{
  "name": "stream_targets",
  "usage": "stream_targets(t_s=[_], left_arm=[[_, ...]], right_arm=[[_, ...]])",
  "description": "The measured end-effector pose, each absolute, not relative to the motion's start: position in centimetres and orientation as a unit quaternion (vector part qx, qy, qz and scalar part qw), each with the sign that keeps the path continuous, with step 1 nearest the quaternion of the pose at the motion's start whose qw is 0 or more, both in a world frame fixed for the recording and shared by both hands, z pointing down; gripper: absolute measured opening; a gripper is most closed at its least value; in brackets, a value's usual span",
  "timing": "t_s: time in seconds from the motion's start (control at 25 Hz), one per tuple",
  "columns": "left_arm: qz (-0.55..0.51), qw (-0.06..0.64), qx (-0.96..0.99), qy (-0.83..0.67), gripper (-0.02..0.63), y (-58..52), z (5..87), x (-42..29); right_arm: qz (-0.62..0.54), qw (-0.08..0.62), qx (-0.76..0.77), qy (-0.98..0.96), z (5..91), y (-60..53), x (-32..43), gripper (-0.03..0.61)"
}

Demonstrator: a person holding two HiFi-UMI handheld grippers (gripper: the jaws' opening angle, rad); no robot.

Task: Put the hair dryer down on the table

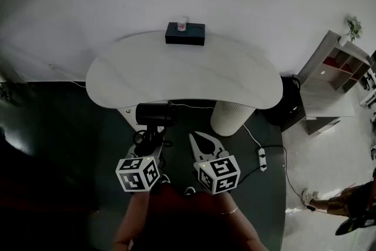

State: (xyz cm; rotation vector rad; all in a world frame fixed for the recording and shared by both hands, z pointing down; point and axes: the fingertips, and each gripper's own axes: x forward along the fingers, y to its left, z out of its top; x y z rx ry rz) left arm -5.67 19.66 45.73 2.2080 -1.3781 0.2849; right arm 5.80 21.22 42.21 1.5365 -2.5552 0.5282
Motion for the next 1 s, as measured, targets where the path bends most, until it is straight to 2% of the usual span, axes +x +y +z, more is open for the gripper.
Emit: stream_targets(t_s=[1.0], left_arm=[[0.130, 0.252, 0.809, -0.515, 0.207, 22.7, 44.1, -4.9]], right_arm=[[0.175, 0.052, 0.503, -0.845, 42.2, 23.6, 6.0, 0.015]])
